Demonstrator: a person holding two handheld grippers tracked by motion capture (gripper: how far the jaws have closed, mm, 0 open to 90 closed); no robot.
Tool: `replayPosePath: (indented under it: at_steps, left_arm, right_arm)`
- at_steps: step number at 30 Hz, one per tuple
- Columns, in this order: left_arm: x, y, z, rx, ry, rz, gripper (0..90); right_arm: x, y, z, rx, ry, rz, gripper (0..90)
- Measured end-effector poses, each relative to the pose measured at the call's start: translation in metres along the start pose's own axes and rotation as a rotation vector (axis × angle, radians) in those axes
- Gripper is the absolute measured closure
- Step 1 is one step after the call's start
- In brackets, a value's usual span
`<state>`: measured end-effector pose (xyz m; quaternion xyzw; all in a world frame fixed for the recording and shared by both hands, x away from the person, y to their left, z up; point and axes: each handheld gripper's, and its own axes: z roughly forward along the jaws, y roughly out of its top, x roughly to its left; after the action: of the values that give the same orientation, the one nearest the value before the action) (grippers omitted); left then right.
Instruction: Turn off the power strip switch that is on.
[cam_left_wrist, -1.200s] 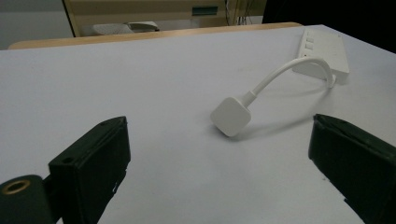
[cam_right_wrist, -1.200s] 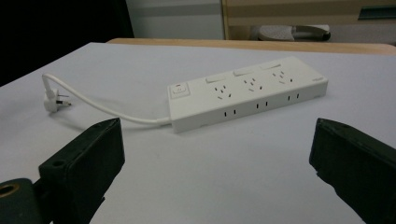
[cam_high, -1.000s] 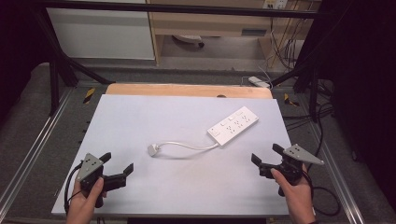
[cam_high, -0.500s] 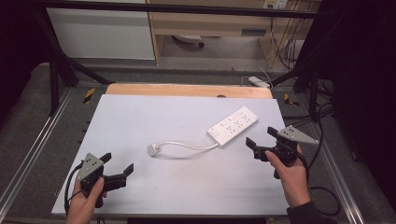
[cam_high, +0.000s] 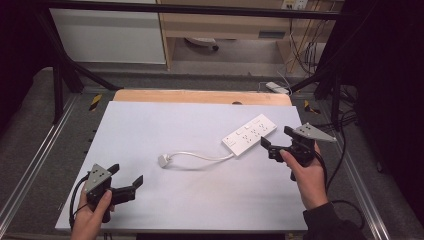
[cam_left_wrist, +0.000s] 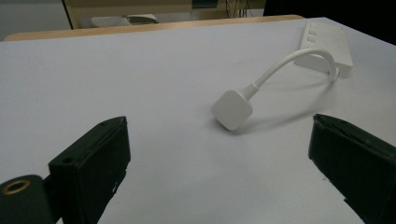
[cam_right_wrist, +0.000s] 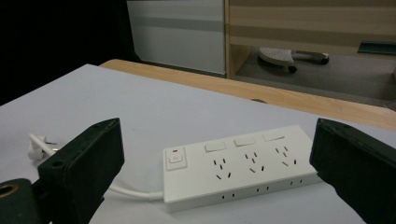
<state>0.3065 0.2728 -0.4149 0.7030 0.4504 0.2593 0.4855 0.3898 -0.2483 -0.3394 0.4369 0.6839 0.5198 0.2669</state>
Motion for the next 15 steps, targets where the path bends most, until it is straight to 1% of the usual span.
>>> replayPosePath:
  at_steps: [3, 5, 9, 10, 13, 15]
  left_arm:
    - [0.0, 0.0, 0.0, 0.0, 0.0, -0.003, 5.5]
    - [0.0, 0.0, 0.0, 0.002, 0.001, -0.002, 5.5]
    - [0.0, 0.0, 0.0, 0.002, 0.0, -0.003, 5.5]
    - [0.001, 0.0, 0.0, 0.002, 0.001, -0.002, 5.5]
    - [0.0, -0.001, 0.0, 0.003, 0.003, -0.007, 5.5]
    - [0.0, -0.001, 0.0, 0.006, 0.004, -0.002, 5.5]
  right_arm:
    - [-0.001, 0.003, 0.004, -0.005, -0.002, -0.01, 3.3]
    - [-0.001, 0.005, 0.005, -0.008, -0.003, -0.007, 3.4]
    - [-0.006, 0.013, 0.015, -0.012, -0.005, -0.001, 4.7]
    - [-0.006, 0.013, 0.015, -0.012, -0.005, -0.001, 4.7]
    - [-0.011, 0.02, 0.023, -0.004, -0.008, 0.002, 5.6]
    - [-0.014, 0.024, 0.025, -0.008, -0.019, -0.003, 6.1]
